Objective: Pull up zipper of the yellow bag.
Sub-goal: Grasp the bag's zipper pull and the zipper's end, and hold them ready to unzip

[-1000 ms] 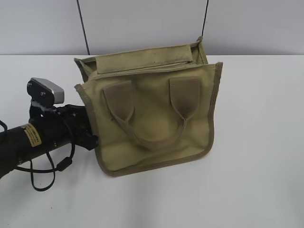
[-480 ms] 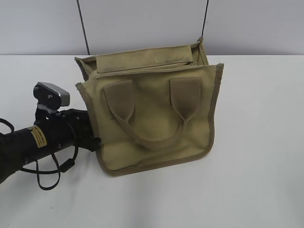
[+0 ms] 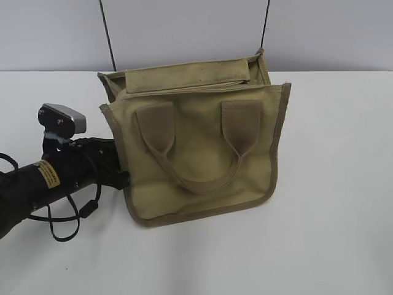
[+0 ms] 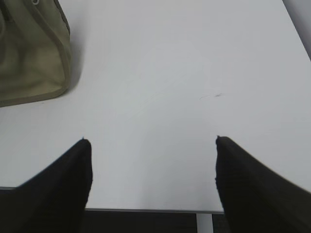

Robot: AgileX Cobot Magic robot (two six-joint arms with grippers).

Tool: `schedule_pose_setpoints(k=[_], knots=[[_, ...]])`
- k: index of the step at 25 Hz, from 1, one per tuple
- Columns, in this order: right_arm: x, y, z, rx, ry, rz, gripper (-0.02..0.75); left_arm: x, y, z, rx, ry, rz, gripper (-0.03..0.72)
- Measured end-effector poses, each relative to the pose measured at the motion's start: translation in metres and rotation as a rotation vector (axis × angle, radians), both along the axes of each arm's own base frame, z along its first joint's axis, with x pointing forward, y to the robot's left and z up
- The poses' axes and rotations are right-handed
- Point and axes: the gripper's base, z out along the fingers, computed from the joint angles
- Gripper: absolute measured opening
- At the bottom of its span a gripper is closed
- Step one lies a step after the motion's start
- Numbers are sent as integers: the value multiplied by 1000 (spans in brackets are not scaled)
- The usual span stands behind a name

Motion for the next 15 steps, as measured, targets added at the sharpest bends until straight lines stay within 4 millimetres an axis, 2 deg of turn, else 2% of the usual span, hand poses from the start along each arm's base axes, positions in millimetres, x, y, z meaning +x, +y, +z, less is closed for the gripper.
schedule_pose_setpoints(k=[2,7,15], knots=[[0,0,0,0,0,0,576,0,1,0,-4,-1,12,18],[0,0,0,0,0,0,576,-5,5,3,-4,7,35,9],[0,0,0,0,0,0,576,-13,17,46,90,2,109,8]])
